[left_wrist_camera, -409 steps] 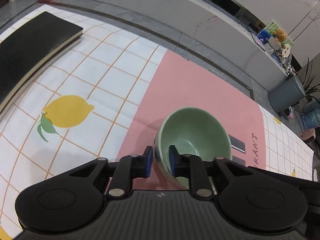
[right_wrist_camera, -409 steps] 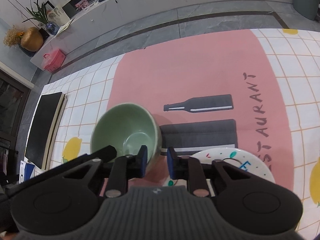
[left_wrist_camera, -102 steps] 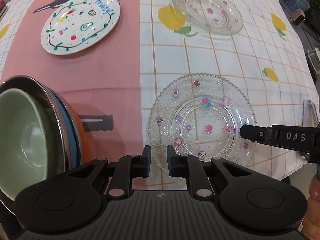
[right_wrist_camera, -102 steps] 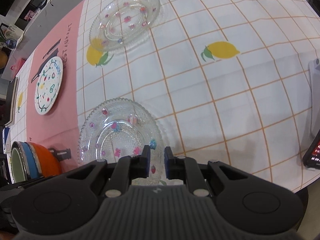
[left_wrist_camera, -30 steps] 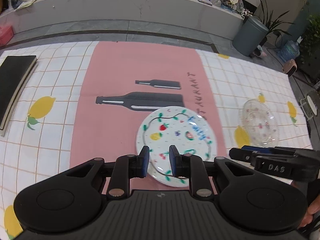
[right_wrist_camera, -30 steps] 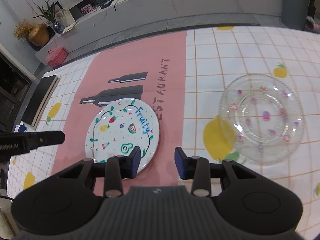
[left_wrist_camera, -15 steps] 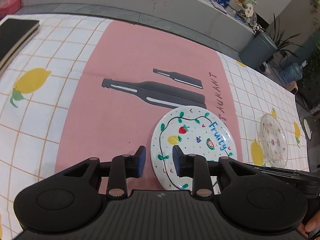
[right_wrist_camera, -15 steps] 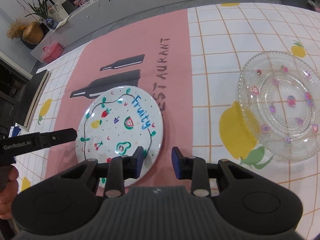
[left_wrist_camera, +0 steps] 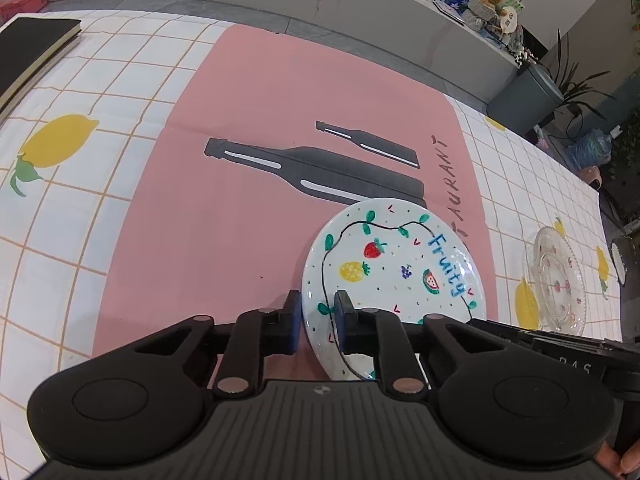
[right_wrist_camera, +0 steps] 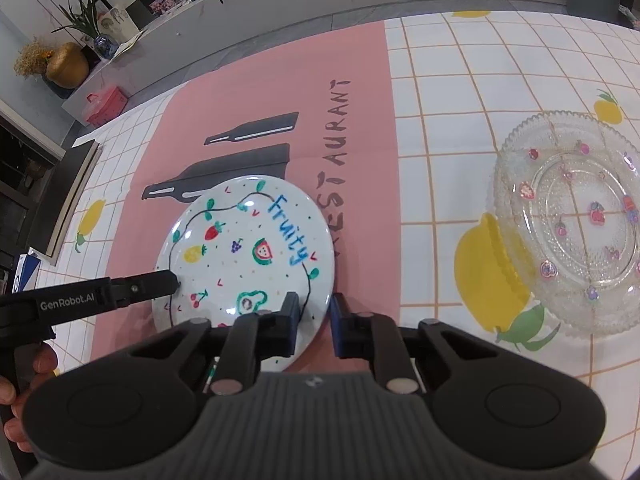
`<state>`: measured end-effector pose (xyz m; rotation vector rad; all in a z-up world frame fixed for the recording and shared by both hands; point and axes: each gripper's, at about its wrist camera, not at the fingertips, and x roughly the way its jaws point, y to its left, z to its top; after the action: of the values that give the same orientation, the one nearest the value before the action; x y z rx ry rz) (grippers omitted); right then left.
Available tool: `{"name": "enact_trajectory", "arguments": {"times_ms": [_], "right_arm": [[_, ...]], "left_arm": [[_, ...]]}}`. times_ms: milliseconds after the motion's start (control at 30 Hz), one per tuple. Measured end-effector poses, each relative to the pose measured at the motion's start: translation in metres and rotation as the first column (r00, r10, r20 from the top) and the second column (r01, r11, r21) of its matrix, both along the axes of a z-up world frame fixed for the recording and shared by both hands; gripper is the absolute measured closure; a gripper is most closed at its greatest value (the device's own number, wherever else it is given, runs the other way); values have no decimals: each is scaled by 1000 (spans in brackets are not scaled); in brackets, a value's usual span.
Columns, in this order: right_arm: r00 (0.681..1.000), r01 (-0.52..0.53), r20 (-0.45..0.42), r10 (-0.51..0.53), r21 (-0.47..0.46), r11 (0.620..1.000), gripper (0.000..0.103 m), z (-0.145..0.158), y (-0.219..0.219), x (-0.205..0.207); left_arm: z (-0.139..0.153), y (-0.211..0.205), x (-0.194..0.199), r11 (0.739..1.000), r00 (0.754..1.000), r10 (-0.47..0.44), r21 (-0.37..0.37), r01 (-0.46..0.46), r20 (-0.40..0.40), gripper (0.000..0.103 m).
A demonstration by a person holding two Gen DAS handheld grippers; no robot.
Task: Organize plates and bowls
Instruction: 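Close both grippers on the 'Fruity' plate rim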
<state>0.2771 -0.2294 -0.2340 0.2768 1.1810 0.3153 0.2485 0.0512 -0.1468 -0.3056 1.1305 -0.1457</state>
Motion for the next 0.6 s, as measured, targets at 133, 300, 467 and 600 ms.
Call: {"name": "enact_trajectory", "arguments": {"times_ms": [133,300,467,600], "right_arm": [[1000,1,-19,-1,13,1000,90,2,0,-2],[999,22,-39,-21,33,999,90,9,-3,-6],[999,25,-30,-24,31,999,90,18,-8,-14],[999,41,-33,-40,40,998,91,24,-15,-22]], "left_arm": [[4,1,-3,1000,1000,2,8,-2,0,88],[17,2,-8,1000,1000,3,4,-3,17,89],[28,0,-15,1000,1000,4,-12,-4,31,90],[37,-5,-21,1000,999,8,-26,-7,40,90]]}}
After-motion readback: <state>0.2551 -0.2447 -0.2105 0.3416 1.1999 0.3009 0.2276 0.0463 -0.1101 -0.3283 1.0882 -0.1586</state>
